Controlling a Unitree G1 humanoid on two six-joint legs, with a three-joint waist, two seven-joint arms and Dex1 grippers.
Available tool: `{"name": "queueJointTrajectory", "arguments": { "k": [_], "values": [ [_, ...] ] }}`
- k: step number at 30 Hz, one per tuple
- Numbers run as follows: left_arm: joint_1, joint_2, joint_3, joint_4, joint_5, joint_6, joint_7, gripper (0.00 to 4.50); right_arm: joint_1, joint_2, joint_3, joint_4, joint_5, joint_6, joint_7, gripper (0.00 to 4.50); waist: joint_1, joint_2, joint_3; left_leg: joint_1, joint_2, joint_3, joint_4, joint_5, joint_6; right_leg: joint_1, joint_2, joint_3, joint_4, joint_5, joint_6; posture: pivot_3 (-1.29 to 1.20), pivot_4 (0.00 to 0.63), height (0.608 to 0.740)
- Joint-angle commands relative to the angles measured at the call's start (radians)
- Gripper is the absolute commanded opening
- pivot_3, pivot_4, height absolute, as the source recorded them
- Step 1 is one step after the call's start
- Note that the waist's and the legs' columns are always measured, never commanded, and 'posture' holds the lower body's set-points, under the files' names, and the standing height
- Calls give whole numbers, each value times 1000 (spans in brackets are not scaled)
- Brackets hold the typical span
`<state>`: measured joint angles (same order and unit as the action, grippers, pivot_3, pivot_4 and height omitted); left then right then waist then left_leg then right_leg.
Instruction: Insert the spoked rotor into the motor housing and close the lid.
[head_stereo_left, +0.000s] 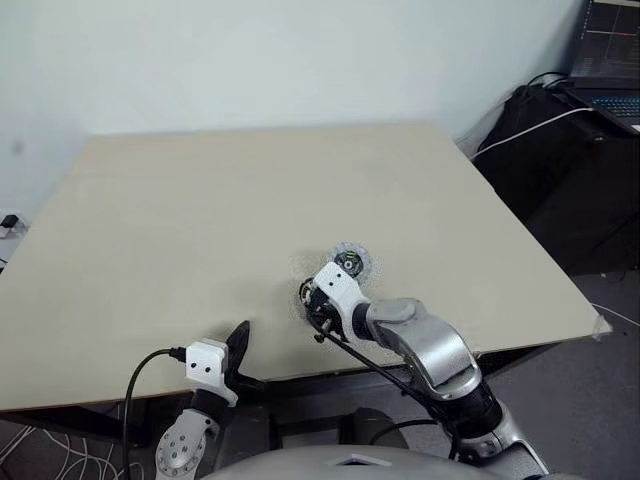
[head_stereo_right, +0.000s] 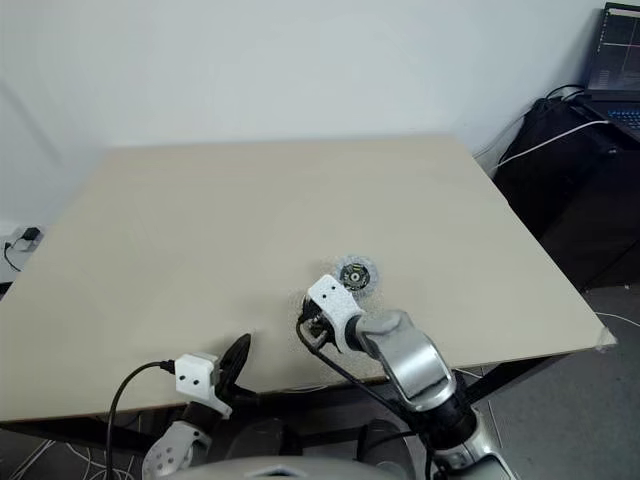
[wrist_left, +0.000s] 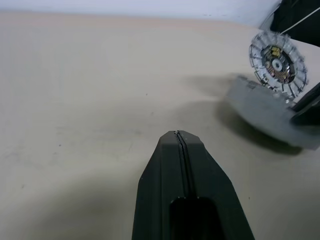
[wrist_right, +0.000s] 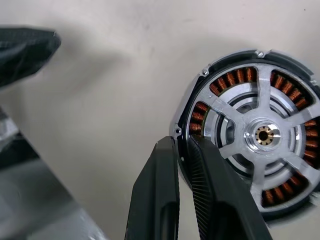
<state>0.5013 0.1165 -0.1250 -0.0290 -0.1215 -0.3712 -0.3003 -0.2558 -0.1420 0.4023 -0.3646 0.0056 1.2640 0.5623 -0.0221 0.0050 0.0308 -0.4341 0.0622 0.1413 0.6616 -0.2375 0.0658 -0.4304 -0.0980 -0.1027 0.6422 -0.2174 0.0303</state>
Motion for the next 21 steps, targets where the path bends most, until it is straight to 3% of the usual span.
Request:
{"name": "queueJointTrajectory", "arguments": {
  "k": [1,7,12,18,21],
  "values": [
    [-6,6,6,-42,7,-10,2,0,-35,33,-31,51,19,-52,-57,819,-1,0,0,0,0,0,0,0,0,0,0,0,0,0,0,0,0,740],
    [-9,7,7,-40,8,-11,3,0,-66,77,-10,82,56,-128,-89,2690,-5,0,0,0,0,0,0,0,0,0,0,0,0,0,0,0,0,740],
    [-12,6,7,-40,11,-10,5,0,-102,-42,75,33,60,-303,1,2690,-4,0,-1,0,0,0,0,0,0,0,0,0,0,0,0,0,0,740],
    [-2,3,0,-48,12,-5,11,0,-122,-323,260,-26,-70,-600,140,2690,-4,0,-1,0,-1,1,0,0,0,1,0,0,-1,0,0,0,0,740],
    [2,3,-1,-52,8,-2,12,0,-129,-389,284,-23,-109,-688,174,2690,-5,-1,0,1,-1,0,1,0,0,1,0,0,0,0,0,0,0,740]
  ]
}}
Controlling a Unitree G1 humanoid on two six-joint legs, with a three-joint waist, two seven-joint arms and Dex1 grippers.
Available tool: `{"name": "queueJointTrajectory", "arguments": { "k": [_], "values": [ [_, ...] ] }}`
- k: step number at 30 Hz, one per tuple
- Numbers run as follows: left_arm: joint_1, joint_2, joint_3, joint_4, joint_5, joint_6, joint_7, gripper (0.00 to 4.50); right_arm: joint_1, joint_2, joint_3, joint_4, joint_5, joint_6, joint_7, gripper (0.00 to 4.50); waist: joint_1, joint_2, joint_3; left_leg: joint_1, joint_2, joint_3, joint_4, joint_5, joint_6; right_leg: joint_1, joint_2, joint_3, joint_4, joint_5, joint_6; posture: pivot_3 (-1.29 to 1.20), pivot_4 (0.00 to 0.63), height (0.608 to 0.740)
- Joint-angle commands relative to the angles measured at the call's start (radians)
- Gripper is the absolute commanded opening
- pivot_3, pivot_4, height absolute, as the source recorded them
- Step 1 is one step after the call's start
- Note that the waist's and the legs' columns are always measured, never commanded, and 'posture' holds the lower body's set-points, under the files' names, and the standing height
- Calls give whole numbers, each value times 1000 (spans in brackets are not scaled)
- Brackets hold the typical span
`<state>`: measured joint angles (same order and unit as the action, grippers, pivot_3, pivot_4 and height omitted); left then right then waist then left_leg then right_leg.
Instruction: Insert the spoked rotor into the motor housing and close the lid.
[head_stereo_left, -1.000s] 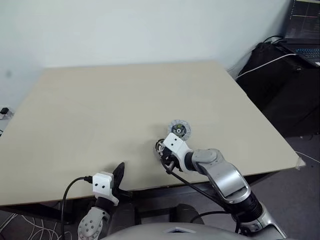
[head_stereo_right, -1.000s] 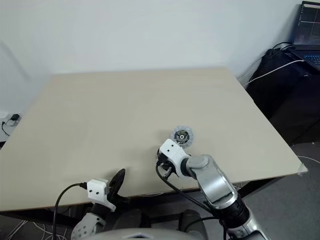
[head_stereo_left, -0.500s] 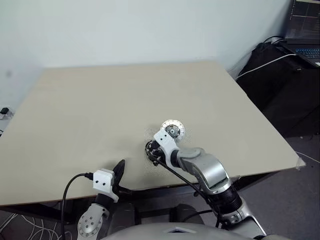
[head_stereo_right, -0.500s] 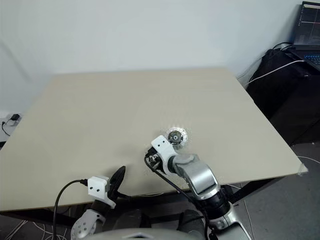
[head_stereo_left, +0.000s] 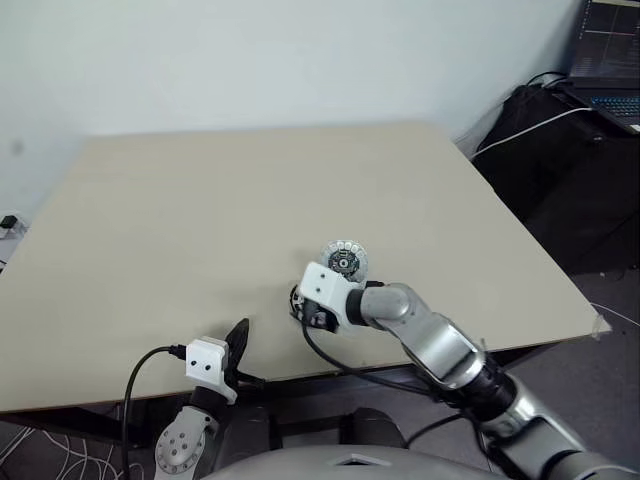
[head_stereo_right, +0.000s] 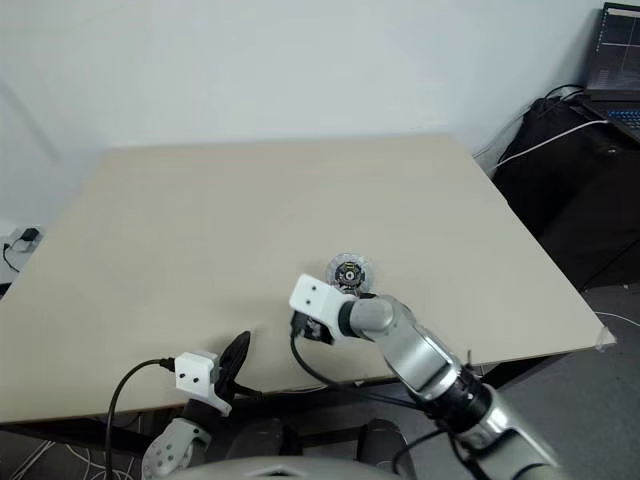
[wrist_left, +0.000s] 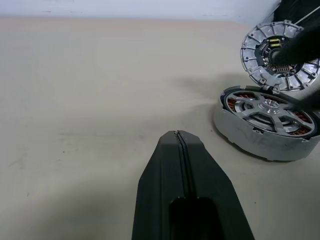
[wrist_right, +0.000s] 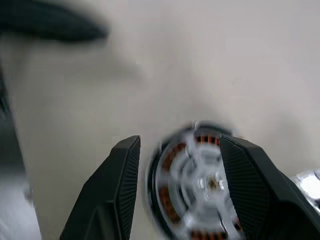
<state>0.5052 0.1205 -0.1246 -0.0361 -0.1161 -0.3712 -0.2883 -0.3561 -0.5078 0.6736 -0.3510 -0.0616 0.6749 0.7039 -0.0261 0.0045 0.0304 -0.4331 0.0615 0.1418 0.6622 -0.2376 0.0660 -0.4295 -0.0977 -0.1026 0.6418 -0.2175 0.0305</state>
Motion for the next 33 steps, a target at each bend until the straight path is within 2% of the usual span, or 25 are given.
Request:
{"name": "queueJointTrajectory", "arguments": {
  "k": [1,6,13,22,33],
  "values": [
    [-1,0,-1,-46,2,0,0,0,-34,-41,19,-31,-62,-118,39,2690,-1,0,0,0,0,0,0,0,0,0,0,0,0,0,0,0,0,740],
    [3,0,-3,-51,-2,4,-1,0,-58,-125,61,-10,-153,-222,119,2690,5,-1,0,2,1,0,1,0,0,1,0,-1,1,0,0,0,0,740],
    [5,-5,-4,-71,-7,20,3,0,-110,-184,125,94,-304,-445,214,2690,7,-2,0,1,0,0,2,0,0,1,0,-1,1,0,0,0,0,740],
    [13,-14,-8,-94,-3,33,13,0,-141,-156,106,202,-393,-609,258,2690,10,-2,0,1,0,0,2,0,0,1,1,-1,1,0,0,0,0,740],
    [15,-24,-2,-84,-3,23,15,0,-161,-108,89,284,-438,-682,314,2690,14,-2,0,1,0,0,3,0,0,2,1,-1,2,0,0,0,0,740]
  ]
}}
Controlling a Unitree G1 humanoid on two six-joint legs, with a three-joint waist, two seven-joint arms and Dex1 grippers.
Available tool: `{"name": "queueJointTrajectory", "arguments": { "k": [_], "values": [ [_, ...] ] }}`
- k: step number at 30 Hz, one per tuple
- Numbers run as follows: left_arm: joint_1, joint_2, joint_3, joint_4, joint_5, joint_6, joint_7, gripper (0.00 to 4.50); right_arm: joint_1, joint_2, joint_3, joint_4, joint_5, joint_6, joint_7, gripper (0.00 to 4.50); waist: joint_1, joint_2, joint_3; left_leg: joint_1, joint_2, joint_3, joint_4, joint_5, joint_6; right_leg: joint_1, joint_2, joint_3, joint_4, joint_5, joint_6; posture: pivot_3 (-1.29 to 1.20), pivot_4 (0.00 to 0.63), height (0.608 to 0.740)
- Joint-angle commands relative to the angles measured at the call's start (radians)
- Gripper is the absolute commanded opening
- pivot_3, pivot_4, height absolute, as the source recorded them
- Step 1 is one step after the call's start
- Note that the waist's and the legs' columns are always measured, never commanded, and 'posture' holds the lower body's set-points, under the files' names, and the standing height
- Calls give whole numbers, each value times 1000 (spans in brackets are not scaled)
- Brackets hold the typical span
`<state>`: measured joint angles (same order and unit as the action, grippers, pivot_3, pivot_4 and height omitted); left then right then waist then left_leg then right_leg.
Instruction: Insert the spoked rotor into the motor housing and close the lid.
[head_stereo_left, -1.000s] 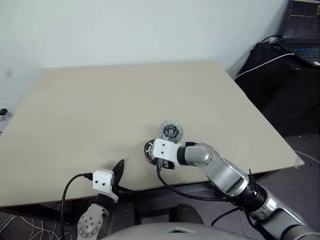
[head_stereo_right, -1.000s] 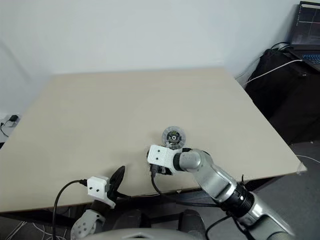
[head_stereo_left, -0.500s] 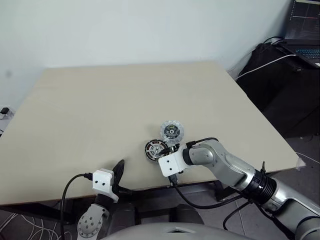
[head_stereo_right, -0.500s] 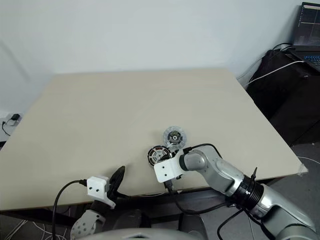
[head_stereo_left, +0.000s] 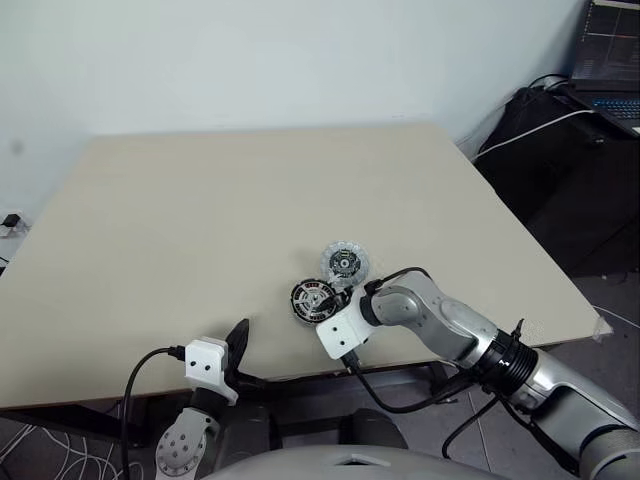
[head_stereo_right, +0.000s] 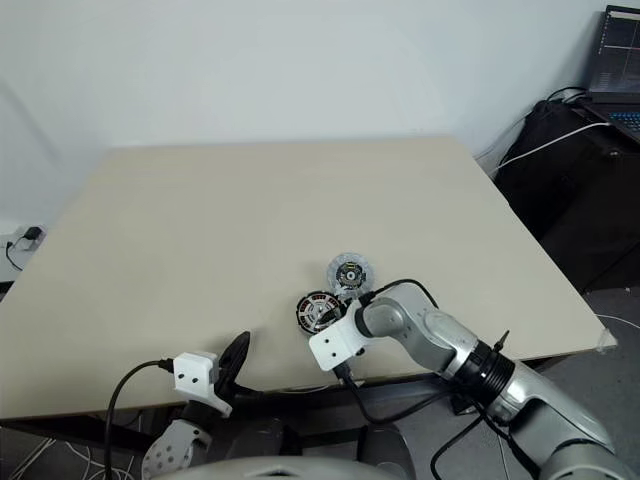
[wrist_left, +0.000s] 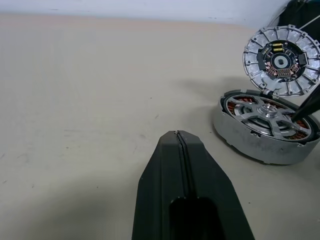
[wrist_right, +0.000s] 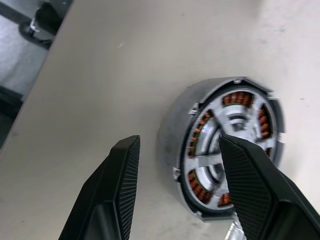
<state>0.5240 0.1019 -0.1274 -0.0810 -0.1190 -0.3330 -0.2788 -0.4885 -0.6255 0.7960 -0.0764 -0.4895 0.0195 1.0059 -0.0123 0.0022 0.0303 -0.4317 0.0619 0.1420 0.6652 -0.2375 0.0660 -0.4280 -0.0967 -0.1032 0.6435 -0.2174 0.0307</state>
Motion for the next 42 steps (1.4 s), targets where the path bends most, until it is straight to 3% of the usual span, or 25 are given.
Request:
{"name": "queueJointTrajectory", "arguments": {
  "k": [1,4,11,13,22,32,42],
  "values": [
    [-2,-5,1,-40,-1,-16,5,0,-30,13,-32,18,-13,-30,21,2690,0,0,0,0,0,0,0,0,0,0,0,0,0,0,0,0,0,740],
    [2,-6,3,-39,-2,-19,5,0,-32,20,-36,38,-19,-41,36,2690,0,0,0,0,0,0,0,0,0,0,0,0,0,0,0,0,0,740],
    [5,-9,6,-14,-1,-38,5,0,-32,35,-53,83,-38,-62,43,491,0,-1,-2,0,0,0,0,0,0,0,0,0,1,0,0,0,0,740],
    [3,-10,7,-7,-1,-41,4,0,-30,38,-61,86,-41,-62,42,155,-2,-2,-3,0,1,0,1,0,0,0,0,0,1,0,0,0,0,740],
    [-11,-9,10,34,-4,-61,-5,0,5,45,-142,23,26,0,55,93,0,-1,-3,1,1,0,1,0,0,0,0,0,1,1,0,0,0,740],
    [-38,-9,19,98,-13,-90,-24,0,130,40,-233,-271,224,351,207,93,2,-1,-3,0,0,0,1,0,0,0,0,0,0,1,0,0,0,740],
    [-37,-12,14,85,-6,-90,-27,0,164,205,-315,-333,269,861,-5,93,3,-1,-3,0,1,0,1,0,0,0,-1,-1,1,1,0,0,0,740]
  ]
}}
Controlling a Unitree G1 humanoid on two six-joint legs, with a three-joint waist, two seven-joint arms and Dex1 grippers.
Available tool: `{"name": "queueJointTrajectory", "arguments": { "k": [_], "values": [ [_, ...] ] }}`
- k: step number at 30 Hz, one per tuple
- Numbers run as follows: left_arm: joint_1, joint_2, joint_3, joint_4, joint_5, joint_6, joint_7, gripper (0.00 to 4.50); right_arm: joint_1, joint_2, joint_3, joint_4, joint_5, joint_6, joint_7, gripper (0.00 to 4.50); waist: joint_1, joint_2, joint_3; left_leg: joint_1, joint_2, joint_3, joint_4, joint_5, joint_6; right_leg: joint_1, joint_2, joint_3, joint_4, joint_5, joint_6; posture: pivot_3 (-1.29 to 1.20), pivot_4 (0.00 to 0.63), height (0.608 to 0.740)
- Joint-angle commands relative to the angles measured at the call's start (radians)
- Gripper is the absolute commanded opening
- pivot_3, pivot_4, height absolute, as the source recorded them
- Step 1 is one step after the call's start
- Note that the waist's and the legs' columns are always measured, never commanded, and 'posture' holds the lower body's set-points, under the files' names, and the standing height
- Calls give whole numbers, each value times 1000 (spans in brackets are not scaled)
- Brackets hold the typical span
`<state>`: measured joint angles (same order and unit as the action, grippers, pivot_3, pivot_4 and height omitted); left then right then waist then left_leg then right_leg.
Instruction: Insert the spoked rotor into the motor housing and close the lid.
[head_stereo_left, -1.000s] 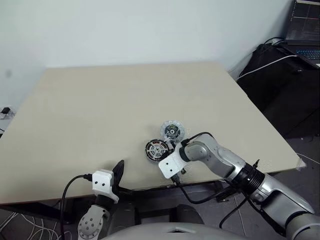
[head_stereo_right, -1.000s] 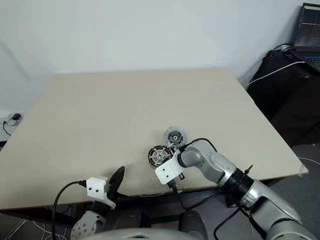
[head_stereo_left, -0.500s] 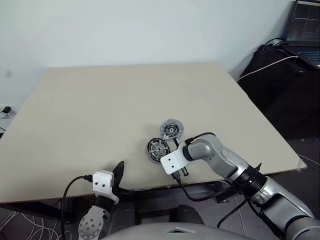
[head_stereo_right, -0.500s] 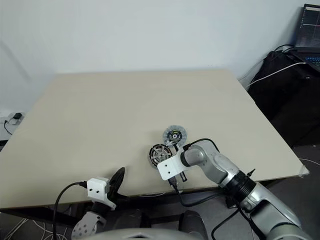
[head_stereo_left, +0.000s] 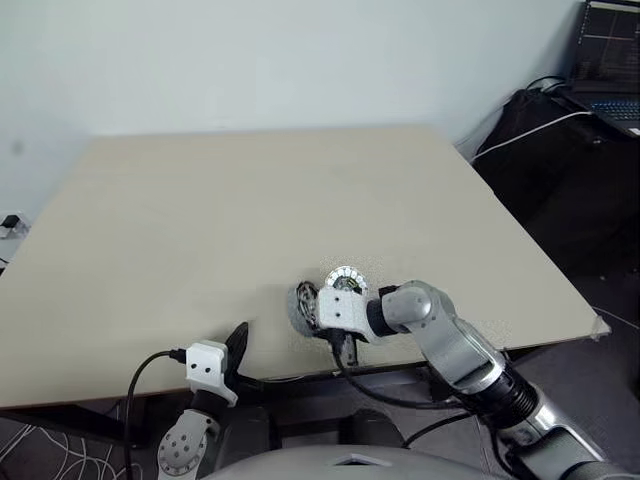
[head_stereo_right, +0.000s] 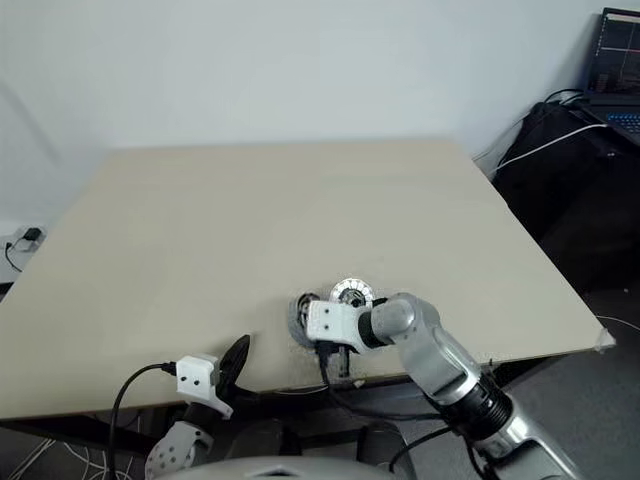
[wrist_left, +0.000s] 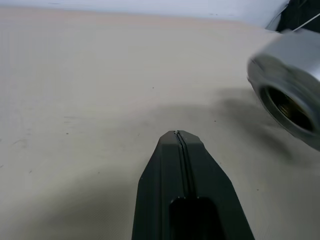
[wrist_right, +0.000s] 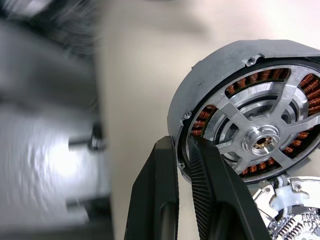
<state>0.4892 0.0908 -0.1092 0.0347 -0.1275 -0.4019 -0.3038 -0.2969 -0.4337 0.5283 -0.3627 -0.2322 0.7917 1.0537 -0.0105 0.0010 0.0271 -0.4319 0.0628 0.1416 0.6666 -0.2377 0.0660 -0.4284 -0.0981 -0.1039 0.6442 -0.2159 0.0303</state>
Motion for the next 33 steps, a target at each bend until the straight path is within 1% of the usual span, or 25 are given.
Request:
{"name": "queueJointTrajectory", "arguments": {
  "k": [1,4,10,15,25,30,33],
  "values": [
    [0,0,-3,-35,1,-19,-3,0,-32,21,-48,-50,21,122,-66,93,1,0,0,0,0,0,0,0,0,0,0,0,0,0,0,0,0,740],
    [5,3,-2,-49,-2,-12,-6,0,-49,30,-37,-67,53,192,-87,93,-1,0,0,-1,-1,0,0,0,0,-1,0,0,-1,0,0,0,0,740],
    [9,4,-3,-68,-4,-2,-3,0,-73,-7,10,-104,117,271,-102,93,-2,0,0,-1,0,0,-1,0,0,-1,0,-1,-1,0,0,0,0,740],
    [1,-3,-9,-86,3,23,9,0,-92,19,13,-133,191,350,-134,93,-2,0,0,-1,0,0,0,0,0,-1,0,-1,-1,0,0,0,0,740],
    [23,0,-16,-130,6,44,19,0,-108,56,56,55,233,297,-246,93,-1,1,0,-1,-1,0,0,0,0,0,0,-1,-1,0,0,0,0,740],
    [23,0,-19,-131,5,44,21,0,-117,88,44,173,247,259,-294,93,-1,1,0,-1,-1,0,0,0,0,0,0,-1,-1,0,0,0,0,740],
    [24,1,-19,-130,4,43,21,0,-120,101,40,194,258,248,-314,93,-1,1,-2,0,-1,0,0,0,0,0,0,-1,-1,0,1,0,0,740]
  ]
}}
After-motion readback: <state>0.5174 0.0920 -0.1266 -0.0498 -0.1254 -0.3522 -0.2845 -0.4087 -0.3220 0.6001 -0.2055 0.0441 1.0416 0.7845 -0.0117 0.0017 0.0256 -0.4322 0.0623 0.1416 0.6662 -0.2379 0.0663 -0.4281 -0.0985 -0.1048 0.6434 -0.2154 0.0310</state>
